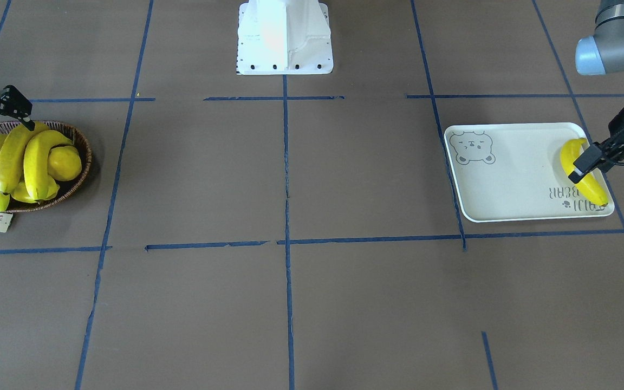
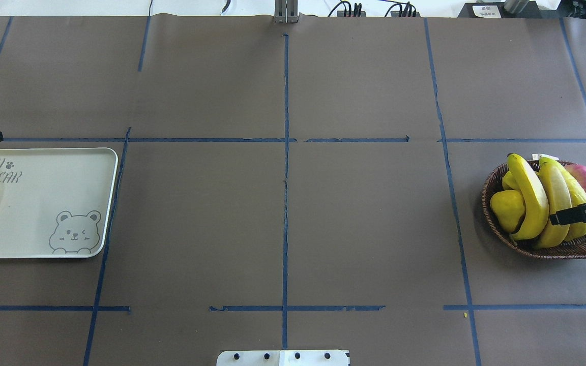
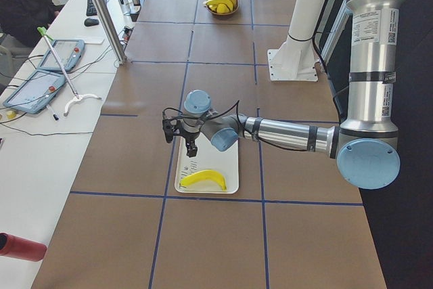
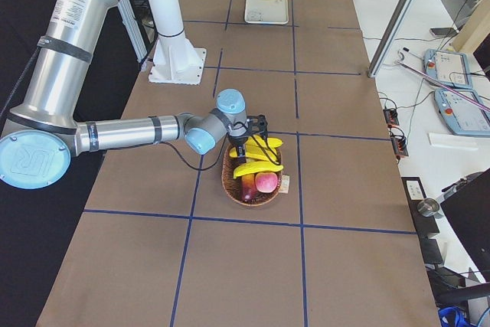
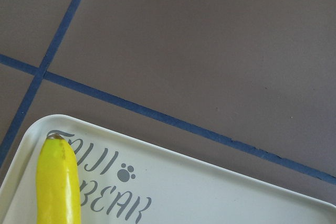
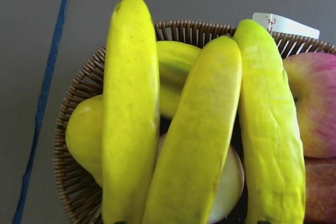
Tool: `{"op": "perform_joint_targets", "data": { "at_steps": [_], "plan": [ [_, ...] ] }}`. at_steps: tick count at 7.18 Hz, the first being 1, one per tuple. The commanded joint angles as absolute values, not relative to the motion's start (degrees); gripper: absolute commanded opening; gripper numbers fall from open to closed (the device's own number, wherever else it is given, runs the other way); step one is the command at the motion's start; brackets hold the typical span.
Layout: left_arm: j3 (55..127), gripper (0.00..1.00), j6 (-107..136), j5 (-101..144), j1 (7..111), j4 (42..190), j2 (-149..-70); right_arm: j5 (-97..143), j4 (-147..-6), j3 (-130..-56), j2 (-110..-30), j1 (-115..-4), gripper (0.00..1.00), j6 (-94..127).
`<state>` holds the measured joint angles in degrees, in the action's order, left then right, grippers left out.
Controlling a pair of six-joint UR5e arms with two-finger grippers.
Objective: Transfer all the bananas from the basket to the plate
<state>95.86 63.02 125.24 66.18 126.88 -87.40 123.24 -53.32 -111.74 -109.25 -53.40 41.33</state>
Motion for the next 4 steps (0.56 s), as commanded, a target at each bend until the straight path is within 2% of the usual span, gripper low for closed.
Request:
{"op": "perform_joint_targets", "data": {
  "at_steps": [1,3,4],
  "plan": [
    [95.8,0.99,63.0,125.2,66.2,126.8,-87.4,123.2,-53.6,-111.6,-109.3,-52.6,0.80,41.3],
    [95.8,0.99,63.0,125.2,66.2,126.9,-87.4,123.2,-53.6,-111.5,-109.4,-52.5,0.71,41.3],
    [95.9,0.99,63.0,125.2,66.2,126.9,-87.4,123.3,-53.6,-111.4,-109.4,-52.3,0.61,41.3]
  ]
}}
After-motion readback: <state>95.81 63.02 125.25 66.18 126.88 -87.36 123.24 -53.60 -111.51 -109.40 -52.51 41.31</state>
